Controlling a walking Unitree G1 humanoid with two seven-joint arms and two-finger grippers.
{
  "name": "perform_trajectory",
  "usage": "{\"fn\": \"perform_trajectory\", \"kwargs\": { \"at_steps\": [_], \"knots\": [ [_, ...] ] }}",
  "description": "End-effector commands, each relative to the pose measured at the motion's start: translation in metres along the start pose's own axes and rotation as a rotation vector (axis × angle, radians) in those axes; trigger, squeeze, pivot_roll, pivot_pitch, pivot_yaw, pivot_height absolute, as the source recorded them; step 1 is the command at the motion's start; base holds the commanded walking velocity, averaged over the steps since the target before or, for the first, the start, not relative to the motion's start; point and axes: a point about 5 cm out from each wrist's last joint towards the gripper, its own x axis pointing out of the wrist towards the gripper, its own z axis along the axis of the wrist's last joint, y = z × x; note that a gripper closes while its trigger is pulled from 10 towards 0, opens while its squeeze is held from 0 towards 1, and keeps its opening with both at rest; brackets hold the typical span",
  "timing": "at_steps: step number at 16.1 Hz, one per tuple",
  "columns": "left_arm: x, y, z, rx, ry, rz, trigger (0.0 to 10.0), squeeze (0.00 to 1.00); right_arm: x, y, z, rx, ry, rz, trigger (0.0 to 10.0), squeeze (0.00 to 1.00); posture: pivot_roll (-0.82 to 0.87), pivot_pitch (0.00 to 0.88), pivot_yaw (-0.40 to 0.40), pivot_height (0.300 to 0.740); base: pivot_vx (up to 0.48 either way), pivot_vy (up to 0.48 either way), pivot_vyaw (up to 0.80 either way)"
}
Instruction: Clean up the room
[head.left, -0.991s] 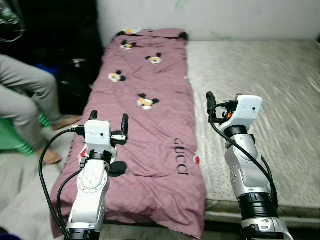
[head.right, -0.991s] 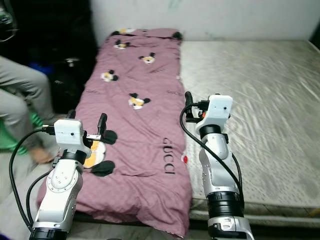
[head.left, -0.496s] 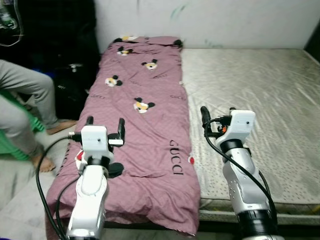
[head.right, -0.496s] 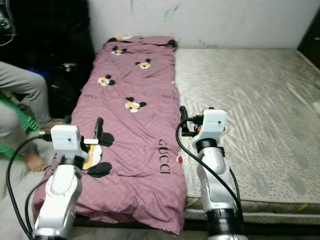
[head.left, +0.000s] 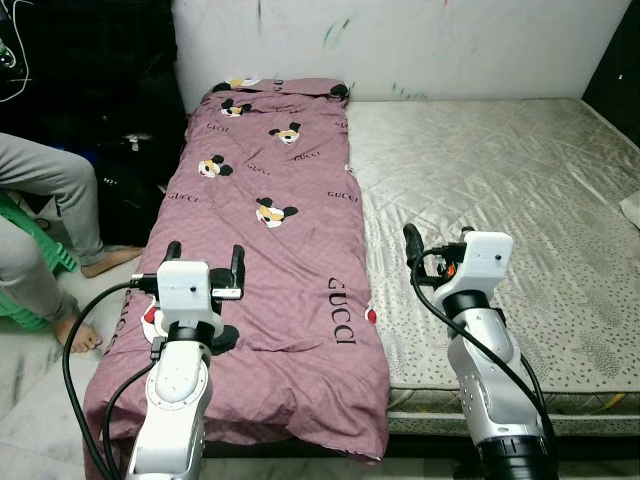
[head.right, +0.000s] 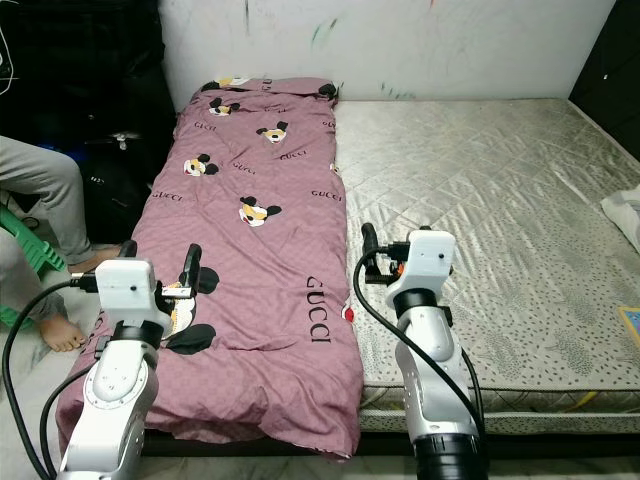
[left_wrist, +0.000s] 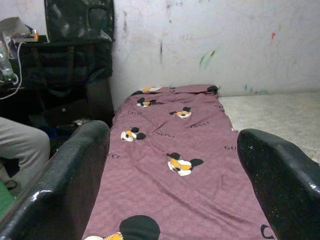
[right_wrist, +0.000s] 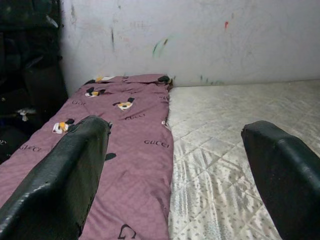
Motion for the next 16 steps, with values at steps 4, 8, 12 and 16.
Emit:
{"fn": "perform_trajectory", "kwargs": {
  "at_steps": [4, 8, 12, 16],
  "knots": [
    [0.003, 0.003, 0.001, 0.007, 0.022, 0.015, 10.0, 0.00, 0.001, 0.011, 0.002, -0.001, 0.008, 0.031, 10.0, 0.00, 0.00, 0.000, 0.024, 0.740, 0.000, 0.000, 0.00],
    [0.004, 0.006, 0.004, 0.014, 0.013, 0.023, 10.0, 0.00, -0.001, 0.017, 0.002, -0.017, 0.011, 0.061, 10.0, 0.00, 0.00, 0.000, 0.017, 0.740, 0.000, 0.000, 0.00],
    [0.004, 0.007, 0.005, 0.035, 0.008, 0.012, 10.0, 0.00, -0.001, 0.019, 0.001, -0.020, 0.025, 0.071, 10.0, 0.00, 0.01, 0.000, 0.017, 0.740, 0.000, 0.000, 0.00],
    [0.005, 0.007, 0.005, 0.034, 0.012, 0.010, 10.0, 0.00, -0.002, 0.022, 0.000, -0.023, 0.030, 0.082, 10.0, 0.00, 0.00, 0.000, 0.016, 0.740, 0.000, 0.000, 0.00]
  ]
}}
